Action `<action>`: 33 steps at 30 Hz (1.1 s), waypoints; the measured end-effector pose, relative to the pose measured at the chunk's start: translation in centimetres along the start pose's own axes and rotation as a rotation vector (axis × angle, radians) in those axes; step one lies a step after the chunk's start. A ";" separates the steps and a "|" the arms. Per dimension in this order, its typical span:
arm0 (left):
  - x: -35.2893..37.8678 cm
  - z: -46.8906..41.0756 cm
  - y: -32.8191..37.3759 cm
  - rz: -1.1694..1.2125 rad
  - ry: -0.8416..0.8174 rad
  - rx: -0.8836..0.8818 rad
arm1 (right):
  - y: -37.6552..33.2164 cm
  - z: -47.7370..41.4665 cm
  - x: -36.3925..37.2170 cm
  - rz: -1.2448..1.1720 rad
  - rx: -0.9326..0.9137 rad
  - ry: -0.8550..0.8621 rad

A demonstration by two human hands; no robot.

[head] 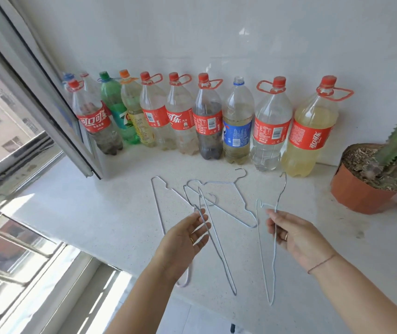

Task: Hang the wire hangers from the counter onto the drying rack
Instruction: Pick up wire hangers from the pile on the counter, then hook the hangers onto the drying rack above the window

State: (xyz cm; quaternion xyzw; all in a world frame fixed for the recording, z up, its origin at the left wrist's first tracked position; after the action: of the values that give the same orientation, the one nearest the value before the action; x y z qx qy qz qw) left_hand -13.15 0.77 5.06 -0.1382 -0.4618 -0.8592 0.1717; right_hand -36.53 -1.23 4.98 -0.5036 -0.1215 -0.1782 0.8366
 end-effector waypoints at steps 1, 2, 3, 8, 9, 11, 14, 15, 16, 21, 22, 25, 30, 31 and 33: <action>-0.6 0.9 0.9 0.012 0.005 0.027 | -0.4 0.5 1.6 -0.013 0.019 -0.064; -1.2 1.8 1.9 0.020 0.013 0.055 | -0.8 1.0 3.4 -0.015 0.041 -0.128; -2.0 2.8 3.0 0.027 0.022 0.083 | -1.1 1.5 5.1 -0.006 0.061 -0.188; -6.0 8.9 8.4 0.031 0.098 0.233 | -2.8 4.0 14.6 0.025 0.119 -0.457; -6.7 10.4 9.5 0.029 0.120 0.265 | -3.2 4.6 16.4 0.033 0.122 -0.499; -8.1 13.2 11.6 0.017 0.162 0.334 | -3.9 5.7 19.9 0.049 0.133 -0.578; -10.0 17.8 15.0 -0.004 0.209 0.466 | -4.8 7.2 25.2 0.089 0.137 -0.701; -10.6 19.4 16.0 -0.012 0.227 0.515 | -5.1 7.7 27.0 0.103 0.128 -0.730; -11.2 20.9 17.1 -0.018 0.251 0.560 | -5.4 8.2 28.8 0.111 0.129 -0.762; -13.2 28.0 21.9 -0.010 0.349 0.751 | -6.7 12.1 37.9 0.088 0.109 -1.029; -13.3 29.3 22.8 -0.014 0.369 0.783 | -7.0 13.3 39.5 0.095 0.097 -1.083; -13.8 32.7 25.2 -0.029 0.432 0.905 | -7.9 16.9 44.1 0.126 0.092 -1.211; -14.6 36.3 28.1 0.031 0.576 1.098 | -8.9 21.7 50.4 0.194 0.020 -1.346; -14.6 36.7 28.5 0.043 0.601 1.123 | -8.9 22.4 51.5 0.210 -0.004 -1.357; -14.5 37.1 29.2 0.085 0.647 1.158 | -9.1 23.5 53.4 0.241 -0.056 -1.357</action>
State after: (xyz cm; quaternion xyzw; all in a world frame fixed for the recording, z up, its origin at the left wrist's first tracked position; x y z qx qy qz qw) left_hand 15.20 19.36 40.97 0.2231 -0.7683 -0.4627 0.3818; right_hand 7.49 6.28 43.59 -0.5353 -0.5568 0.2675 0.5761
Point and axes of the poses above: each hand's wrist, its own z-axis away from the middle knuckle, its own x-axis out of the palm, y = z × x, the point moved 4 cm from there along -z, towards the middle knuckle, and after that the axes turned 7 degrees about -z, right-handed, at the moved point
